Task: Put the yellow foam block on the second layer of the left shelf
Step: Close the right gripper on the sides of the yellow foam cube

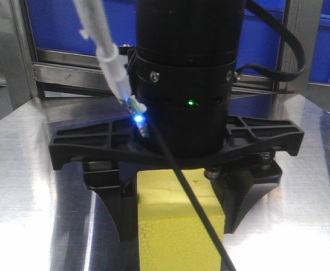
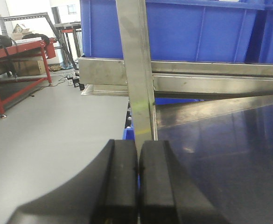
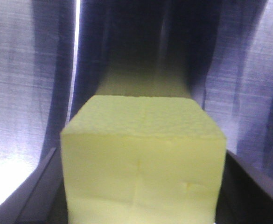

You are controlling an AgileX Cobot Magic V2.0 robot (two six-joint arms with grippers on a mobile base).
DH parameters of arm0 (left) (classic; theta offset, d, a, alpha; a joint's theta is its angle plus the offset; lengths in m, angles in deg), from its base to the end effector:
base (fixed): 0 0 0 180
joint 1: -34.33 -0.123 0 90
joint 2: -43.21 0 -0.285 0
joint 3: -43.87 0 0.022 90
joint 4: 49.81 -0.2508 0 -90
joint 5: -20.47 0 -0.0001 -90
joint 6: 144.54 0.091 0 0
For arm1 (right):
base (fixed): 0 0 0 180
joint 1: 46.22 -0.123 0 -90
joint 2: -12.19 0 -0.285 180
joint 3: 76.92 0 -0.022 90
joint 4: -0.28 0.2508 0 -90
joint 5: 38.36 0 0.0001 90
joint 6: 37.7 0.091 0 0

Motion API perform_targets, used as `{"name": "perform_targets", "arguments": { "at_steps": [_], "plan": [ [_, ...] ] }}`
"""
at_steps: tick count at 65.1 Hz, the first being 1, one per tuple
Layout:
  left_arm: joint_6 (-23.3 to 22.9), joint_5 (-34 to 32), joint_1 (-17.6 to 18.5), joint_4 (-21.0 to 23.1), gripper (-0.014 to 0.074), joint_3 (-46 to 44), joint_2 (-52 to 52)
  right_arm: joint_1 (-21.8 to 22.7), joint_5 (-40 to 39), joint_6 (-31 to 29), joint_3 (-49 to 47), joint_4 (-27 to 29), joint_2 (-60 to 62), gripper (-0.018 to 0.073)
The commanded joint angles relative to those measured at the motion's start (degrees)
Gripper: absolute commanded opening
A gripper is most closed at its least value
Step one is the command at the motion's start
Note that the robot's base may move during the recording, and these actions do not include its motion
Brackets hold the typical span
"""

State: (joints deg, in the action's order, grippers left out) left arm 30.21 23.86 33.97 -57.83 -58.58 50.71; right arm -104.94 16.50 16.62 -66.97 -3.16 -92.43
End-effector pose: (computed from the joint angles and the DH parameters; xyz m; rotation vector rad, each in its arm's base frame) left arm 0.0564 0.0011 0.2062 0.0257 1.5430 0.0495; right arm 0.1730 0.2761 0.2251 -0.1596 2.9863 0.1876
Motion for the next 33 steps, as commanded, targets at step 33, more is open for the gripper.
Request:
{"name": "perform_targets", "arguments": {
  "at_steps": [33],
  "plan": [
    [-0.27, -4.67, 0.17, 0.35, 0.0137, 1.43, -1.21, 0.08, -0.34, -1.03, -1.1, -0.64, 1.89, 0.0622]
  ]
}}
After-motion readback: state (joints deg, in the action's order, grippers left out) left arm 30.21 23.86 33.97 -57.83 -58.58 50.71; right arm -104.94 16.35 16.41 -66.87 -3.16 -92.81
